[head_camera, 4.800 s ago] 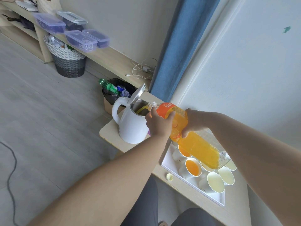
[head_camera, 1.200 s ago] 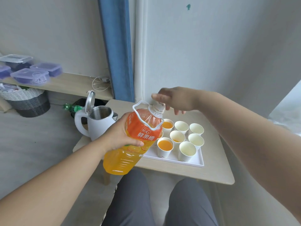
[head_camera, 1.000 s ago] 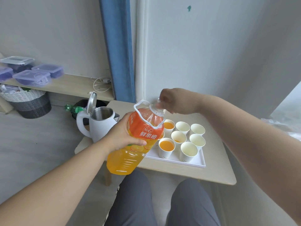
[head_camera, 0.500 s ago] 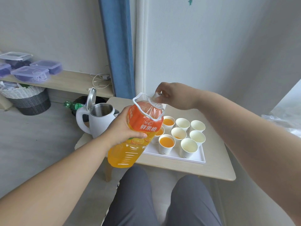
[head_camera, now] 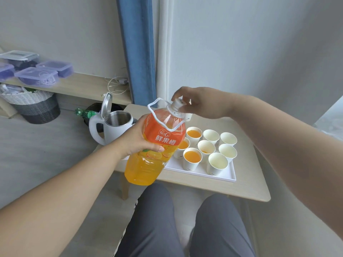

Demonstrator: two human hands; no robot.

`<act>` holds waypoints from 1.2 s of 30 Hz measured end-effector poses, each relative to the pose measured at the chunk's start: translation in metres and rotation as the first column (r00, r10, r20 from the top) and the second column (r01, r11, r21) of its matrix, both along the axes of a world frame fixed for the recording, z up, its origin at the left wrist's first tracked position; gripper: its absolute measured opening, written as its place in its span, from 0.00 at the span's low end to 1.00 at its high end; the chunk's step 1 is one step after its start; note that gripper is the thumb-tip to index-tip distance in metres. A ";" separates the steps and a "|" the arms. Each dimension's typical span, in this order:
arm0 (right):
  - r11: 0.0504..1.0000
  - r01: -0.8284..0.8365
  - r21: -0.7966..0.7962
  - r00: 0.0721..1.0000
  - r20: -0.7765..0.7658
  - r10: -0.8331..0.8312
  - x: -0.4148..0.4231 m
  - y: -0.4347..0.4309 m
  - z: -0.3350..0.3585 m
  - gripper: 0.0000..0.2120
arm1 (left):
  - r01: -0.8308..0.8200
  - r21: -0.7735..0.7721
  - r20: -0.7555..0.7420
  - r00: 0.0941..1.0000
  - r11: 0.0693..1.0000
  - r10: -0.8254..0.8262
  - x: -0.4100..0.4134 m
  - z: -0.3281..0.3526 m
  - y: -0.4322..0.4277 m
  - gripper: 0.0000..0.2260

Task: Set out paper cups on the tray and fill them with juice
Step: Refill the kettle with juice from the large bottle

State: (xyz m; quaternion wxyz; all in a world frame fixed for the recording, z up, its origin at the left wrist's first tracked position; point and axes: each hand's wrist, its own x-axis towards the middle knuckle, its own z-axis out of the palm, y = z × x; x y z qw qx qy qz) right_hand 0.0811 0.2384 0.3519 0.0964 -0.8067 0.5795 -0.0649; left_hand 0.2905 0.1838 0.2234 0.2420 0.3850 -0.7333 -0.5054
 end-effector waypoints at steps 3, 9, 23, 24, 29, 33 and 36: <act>0.999 0.026 -0.046 1.000 -0.015 -0.026 -0.002 -0.002 -0.003 0.16 | -0.004 -0.025 -0.002 1.000 1.000 0.004 -0.004 0.002 0.002 0.42; 0.922 0.322 -0.215 0.922 -0.151 -0.357 0.006 -0.013 -0.029 0.27 | -0.083 -0.062 -0.023 0.996 0.995 0.081 -0.010 -0.008 0.004 0.47; 0.979 0.139 -0.151 0.990 0.028 -0.136 0.005 -0.009 -0.031 0.21 | -0.010 -0.008 -0.018 1.000 1.000 0.010 0.001 -0.005 0.000 0.46; 0.966 0.188 -0.174 0.982 0.008 -0.190 0.007 -0.010 -0.035 0.22 | -0.029 -0.015 -0.028 0.999 0.999 0.028 -0.001 -0.006 0.001 0.45; 0.943 0.025 -0.333 0.985 -0.154 -0.080 0.006 -0.007 -0.036 0.25 | 0.080 0.024 0.005 0.997 0.997 -0.080 0.008 -0.007 0.001 0.46; 0.777 -0.313 -0.545 0.949 -0.159 0.271 0.002 -0.003 -0.034 0.28 | 0.284 0.105 0.025 0.957 0.953 -0.288 0.015 0.002 0.000 0.46; 0.795 -0.258 -0.549 0.964 -0.095 0.248 0.006 -0.002 -0.032 0.24 | 0.329 0.138 0.019 0.942 0.934 -0.335 0.013 0.007 0.002 0.43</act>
